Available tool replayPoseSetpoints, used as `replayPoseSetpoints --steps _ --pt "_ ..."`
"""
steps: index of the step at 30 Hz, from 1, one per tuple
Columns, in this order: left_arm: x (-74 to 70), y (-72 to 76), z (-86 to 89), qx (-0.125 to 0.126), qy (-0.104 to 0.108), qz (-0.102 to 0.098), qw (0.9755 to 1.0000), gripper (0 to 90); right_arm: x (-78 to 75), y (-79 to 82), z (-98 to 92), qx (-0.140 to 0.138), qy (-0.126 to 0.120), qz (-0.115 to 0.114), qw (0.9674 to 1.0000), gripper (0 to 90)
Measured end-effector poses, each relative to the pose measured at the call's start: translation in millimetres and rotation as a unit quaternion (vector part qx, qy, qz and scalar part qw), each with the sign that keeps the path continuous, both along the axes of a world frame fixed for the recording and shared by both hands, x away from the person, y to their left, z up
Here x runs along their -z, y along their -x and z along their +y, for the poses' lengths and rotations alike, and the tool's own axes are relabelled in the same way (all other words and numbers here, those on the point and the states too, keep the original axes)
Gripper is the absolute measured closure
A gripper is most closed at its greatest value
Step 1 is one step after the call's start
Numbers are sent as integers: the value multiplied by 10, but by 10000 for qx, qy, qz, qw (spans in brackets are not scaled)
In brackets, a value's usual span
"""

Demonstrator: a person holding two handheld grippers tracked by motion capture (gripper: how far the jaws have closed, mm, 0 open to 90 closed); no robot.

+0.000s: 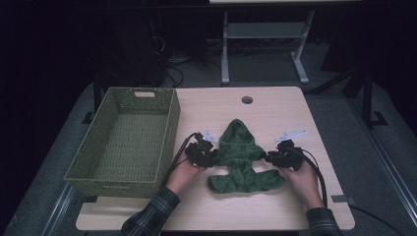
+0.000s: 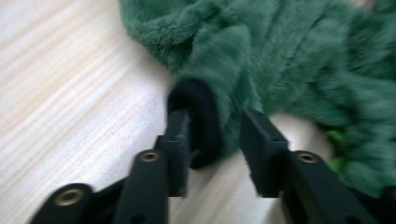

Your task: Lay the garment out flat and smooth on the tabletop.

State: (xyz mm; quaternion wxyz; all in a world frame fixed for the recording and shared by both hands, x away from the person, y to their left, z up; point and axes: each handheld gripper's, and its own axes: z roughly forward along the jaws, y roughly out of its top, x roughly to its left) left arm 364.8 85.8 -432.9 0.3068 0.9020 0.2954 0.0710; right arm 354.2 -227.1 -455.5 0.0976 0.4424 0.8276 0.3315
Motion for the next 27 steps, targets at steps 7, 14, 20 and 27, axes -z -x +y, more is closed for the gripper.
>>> replayPoseSetpoints --steps 7,14,20,27 --pt "-300 -2 8 -43 244 -344 9991 545 -300 90 -138 15 -244 -299 9993 650" --pt "-367 -276 -87 -285 468 -310 9980 560 -506 -147 -4 -154 -253 -360 9989 651" --pt "-308 -563 -175 -394 515 -186 9977 559 -508 -443 187 -345 -242 -226 9989 651" --pt "-133 -754 -216 -442 516 -112 9976 558 -440 -689 256 -531 -334 -47 9980 656"
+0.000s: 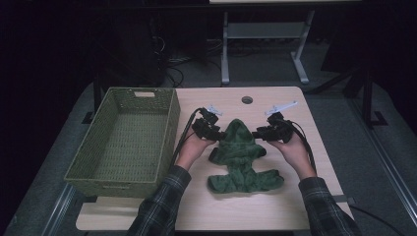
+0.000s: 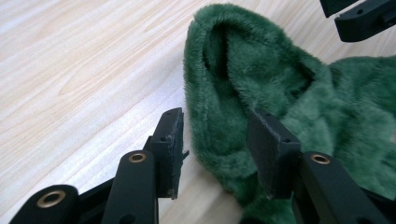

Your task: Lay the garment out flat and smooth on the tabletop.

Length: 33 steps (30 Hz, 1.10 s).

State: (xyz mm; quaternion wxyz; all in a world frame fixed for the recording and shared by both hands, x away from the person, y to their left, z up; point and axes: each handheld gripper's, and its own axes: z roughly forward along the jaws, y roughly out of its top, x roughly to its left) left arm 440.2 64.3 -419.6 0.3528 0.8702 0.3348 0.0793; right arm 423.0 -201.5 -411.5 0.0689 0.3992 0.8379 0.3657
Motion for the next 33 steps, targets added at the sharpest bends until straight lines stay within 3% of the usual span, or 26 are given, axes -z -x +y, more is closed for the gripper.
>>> replayPoseSetpoints --steps 9,14,16,20,23,26,27,33 --pt "208 -112 -27 28 102 164 9998 554 228 -212 77 -260 -1 212 9994 656" --pt "318 -175 -24 127 -5 315 9994 570 324 -250 68 -368 -57 331 9988 701" --pt "354 -181 -27 138 59 379 9992 605 330 -252 74 -416 -52 337 9986 726" --pt "365 -171 -36 303 -19 461 9985 754 342 -248 94 -470 -13 322 9984 839" --pt "343 -147 -49 304 -52 456 9985 845 312 -222 103 -476 57 263 9985 863" --pt "262 -119 -19 293 -74 279 9992 860 234 -187 88 -399 132 115 9991 868" --pt "228 -103 -12 224 17 212 9995 860 193 -168 72 -346 136 91 9993 868" --pt "21 -39 123 -1 102 -469 9988 862 -16 -66 -101 -81 97 -260 9996 869"
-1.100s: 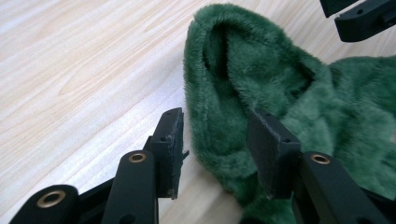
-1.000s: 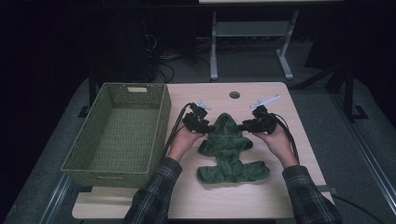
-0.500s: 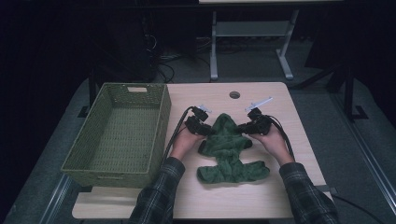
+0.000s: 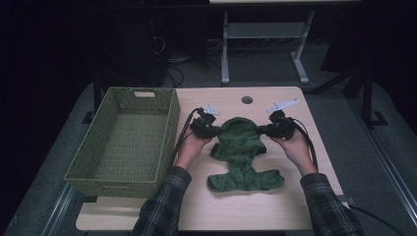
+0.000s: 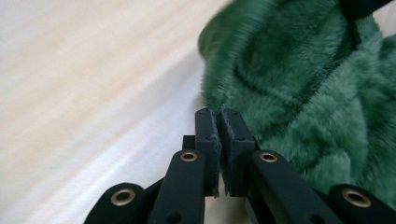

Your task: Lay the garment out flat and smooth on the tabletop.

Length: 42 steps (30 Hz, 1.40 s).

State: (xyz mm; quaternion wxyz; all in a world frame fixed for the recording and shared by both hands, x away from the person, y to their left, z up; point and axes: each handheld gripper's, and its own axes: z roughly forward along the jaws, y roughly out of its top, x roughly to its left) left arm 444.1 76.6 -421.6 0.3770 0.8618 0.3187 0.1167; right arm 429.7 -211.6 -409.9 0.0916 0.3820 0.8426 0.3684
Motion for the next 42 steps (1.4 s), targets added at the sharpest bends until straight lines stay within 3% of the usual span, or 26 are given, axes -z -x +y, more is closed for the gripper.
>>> replayPoseSetpoints --steps 2,5,13,20,22,24,25,28,32,35,38,42 --pt "-6 6 25 -77 26 -128 9999 866 2 6 -56 100 49 -37 9999 869" --pt "60 -13 18 -86 57 -113 9999 871 76 -10 -135 257 69 36 9996 877" --pt "352 -97 -148 87 -330 -84 9994 869 432 -127 -190 578 366 457 9966 882" --pt "453 -172 -169 99 -380 17 9992 849 502 -140 -141 549 534 470 9960 881" --pt "420 -186 -165 116 -394 54 9991 796 498 -147 -142 563 519 491 9959 870" --pt "359 -186 -132 70 -84 158 9998 734 470 -144 -148 605 501 443 9959 814" --pt "314 -181 -111 90 -39 177 9998 711 436 -140 -162 614 417 437 9963 784" --pt "181 -146 -77 163 26 112 9998 641 285 -103 -190 680 215 271 9971 726" --pt "4 -80 -13 162 167 162 9996 553 116 -27 -212 716 50 21 9974 712" --pt "-94 9 11 261 189 270 9991 486 68 28 -206 679 59 54 9977 688" --pt "-156 150 10 353 218 231 9989 432 21 97 -184 633 95 101 9979 660" --pt "-210 340 33 439 37 183 9989 359 -77 218 -164 584 -8 25 9983 641"
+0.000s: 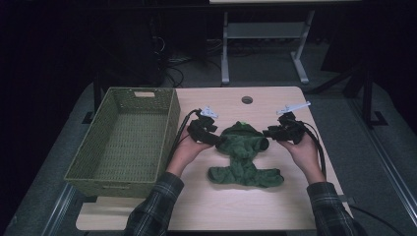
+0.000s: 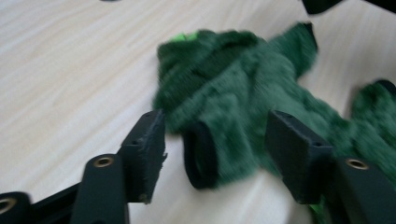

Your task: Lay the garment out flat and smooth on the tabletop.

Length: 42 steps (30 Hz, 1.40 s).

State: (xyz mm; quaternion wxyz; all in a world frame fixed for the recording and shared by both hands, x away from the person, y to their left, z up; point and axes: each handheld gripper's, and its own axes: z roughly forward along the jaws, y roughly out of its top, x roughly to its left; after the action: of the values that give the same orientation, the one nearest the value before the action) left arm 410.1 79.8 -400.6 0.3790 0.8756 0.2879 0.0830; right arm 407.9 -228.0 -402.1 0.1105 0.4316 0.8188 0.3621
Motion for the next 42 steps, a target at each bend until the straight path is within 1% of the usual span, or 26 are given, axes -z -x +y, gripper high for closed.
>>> replayPoseSetpoints --steps 2,4,5,6,7,8,9,12,15,16,18,20,21,23,24,25,27,28,30,33,37,38,41,42 --pt "-14 97 23 11 -16 -44 10000 328 -38 72 15 -59 -71 -80 9999 628" --pt "-18 204 43 31 34 -29 10000 296 -57 146 40 -101 -92 -103 9999 622" --pt "-15 261 47 53 18 -40 10000 275 -60 183 53 -131 -98 -122 9998 616" --pt "-14 318 55 96 -43 -69 9999 252 -62 216 72 -153 -112 -112 9998 616" --pt "-16 371 66 116 -73 -82 9999 232 -62 252 87 -219 -117 -157 9996 616" --pt "-16 418 83 135 -95 -105 9998 218 -64 297 110 -215 -137 -207 9995 616" --pt "-14 465 99 113 -52 -98 9999 200 -61 330 128 -250 -141 -240 9993 616" --pt "13 611 163 104 0 -147 9998 161 -45 413 195 -353 -148 -214 9990 614" --pt "83 762 225 89 -4 -159 9998 133 -49 495 257 -469 -197 -279 9983 614" --pt "111 812 244 93 7 -163 9998 131 -41 518 276 -515 -193 -286 9981 614" --pt "165 899 277 119 -41 -209 9997 128 -23 568 326 -557 -136 -264 9980 612" --pt "217 979 299 126 -42 -178 9998 128 2 616 371 -646 -134 -305 9974 613" --pt "241 1020 305 141 -77 -210 9997 128 14 645 393 -680 -158 -306 9971 613" --pt "296 1107 294 136 -137 -196 9996 128 39 681 443 -778 -116 -210 9967 611" --pt "328 1150 281 141 -169 -214 9995 128 50 699 470 -814 -85 -234 9964 611" --pt "359 1192 270 142 -244 -238 9993 128 51 717 491 -841 -83 -240 9961 611" --pt "422 1274 256 110 -272 -216 9993 127 55 752 527 -914 -192 -269 9953 615" --pt "452 1307 256 95 -269 -191 9994 127 59 772 549 -940 -233 -287 9949 615" --pt "506 1381 251 116 -292 -161 9994 127 70 810 605 -1020 -229 -231 9943 616" --pt "567 1465 255 164 -435 -222 9987 127 77 867 705 -1167 -244 -232 9926 625" --pt "634 1530 288 97 -495 -202 9985 127 61 940 862 -1392 -302 -277 9894 633" --pt "648 1541 302 90 -539 -196 9983 127 57 959 908 -1445 -306 -267 9887 635" --pt "698 1564 343 30 -543 -186 9983 126 65 999 1047 -1644 -317 -272 9855 642" --pt "707 1566 363 -1 -481 -171 9987 126 69 1012 1096 -1691 -329 -267 9847 649"
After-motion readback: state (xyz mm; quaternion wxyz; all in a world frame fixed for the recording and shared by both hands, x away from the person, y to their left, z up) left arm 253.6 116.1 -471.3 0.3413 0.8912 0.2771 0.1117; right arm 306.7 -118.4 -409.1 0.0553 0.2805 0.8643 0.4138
